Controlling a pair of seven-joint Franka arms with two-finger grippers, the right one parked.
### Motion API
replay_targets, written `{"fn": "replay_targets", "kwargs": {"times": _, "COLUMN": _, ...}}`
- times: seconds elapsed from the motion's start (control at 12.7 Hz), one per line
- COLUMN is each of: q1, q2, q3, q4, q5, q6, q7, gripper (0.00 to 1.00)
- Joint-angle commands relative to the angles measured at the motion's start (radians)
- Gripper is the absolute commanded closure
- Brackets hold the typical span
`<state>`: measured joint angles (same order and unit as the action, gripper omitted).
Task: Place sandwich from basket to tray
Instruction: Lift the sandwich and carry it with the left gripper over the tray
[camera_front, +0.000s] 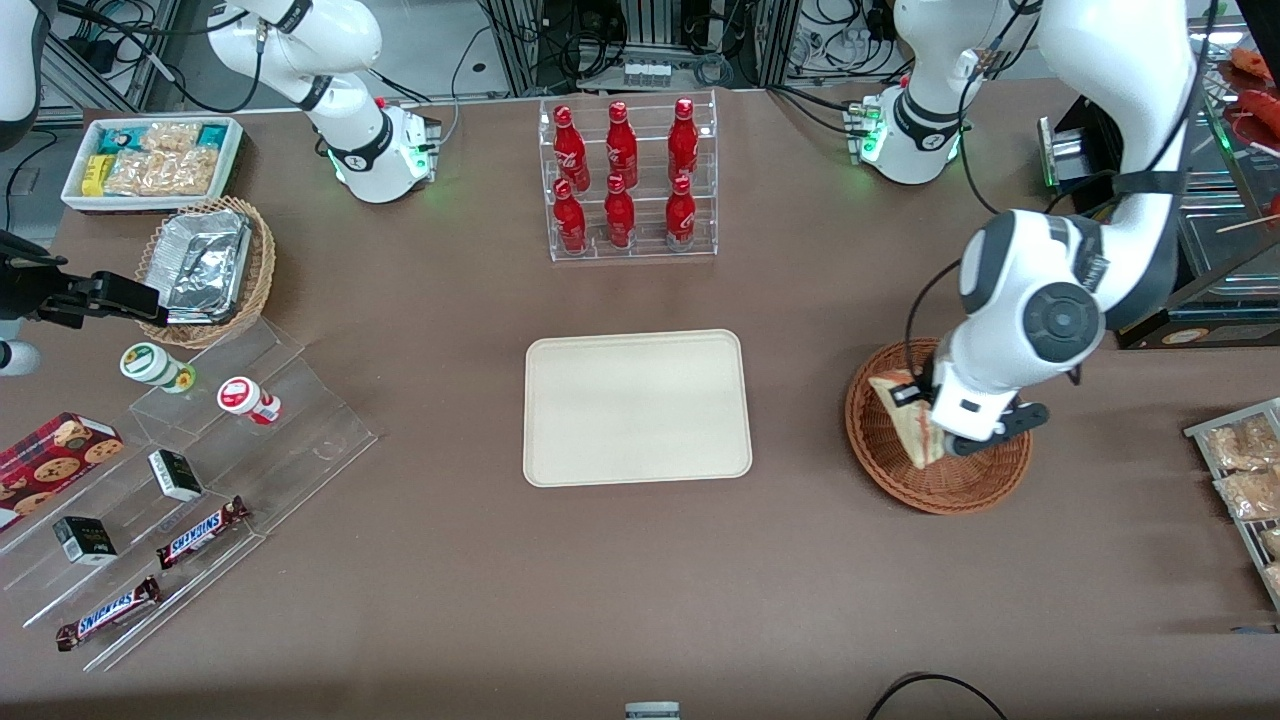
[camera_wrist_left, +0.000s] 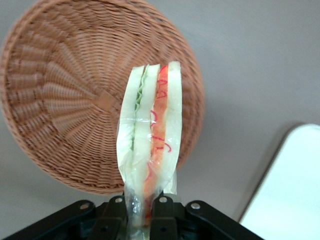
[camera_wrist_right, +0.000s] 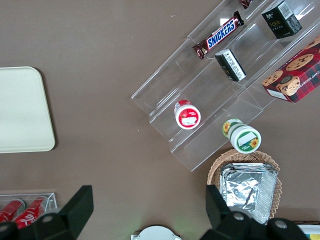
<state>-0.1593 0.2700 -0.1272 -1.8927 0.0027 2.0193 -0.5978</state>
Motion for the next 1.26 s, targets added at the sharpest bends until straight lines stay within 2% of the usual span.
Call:
{"fn": "replay_targets", "kwargs": {"times": 0.0, "q1": -0.084, "q2": 0.035, "q3": 0.009, "q4": 0.055, "q5": 0.003, "q6": -0.027, "q7": 0.015, "gripper": 1.0}}
{"fn": "replay_targets", "kwargs": {"times": 0.32, "q1": -0.198, "q2": 0.093, "q3": 0.009, "q4": 0.102, "q5": 0.002, "q6": -0.018, "q7": -0.003, "gripper": 1.0}}
{"fn": "replay_targets", "kwargs": {"times": 0.63, "q1": -0.293, "q2": 0.196, "q3": 0.009, "q4": 0.222, "q5": -0.009, "q6": -0.018, "q7": -0.054, "gripper": 1.0}}
{"fn": "replay_targets", "kwargs": {"times": 1.18, "q1": -0.477, "q2": 0.391, "q3": 0.011, "q4": 0.463, "q5": 0.0, "q6": -0.025, "q7": -0.253, "gripper": 1.0}}
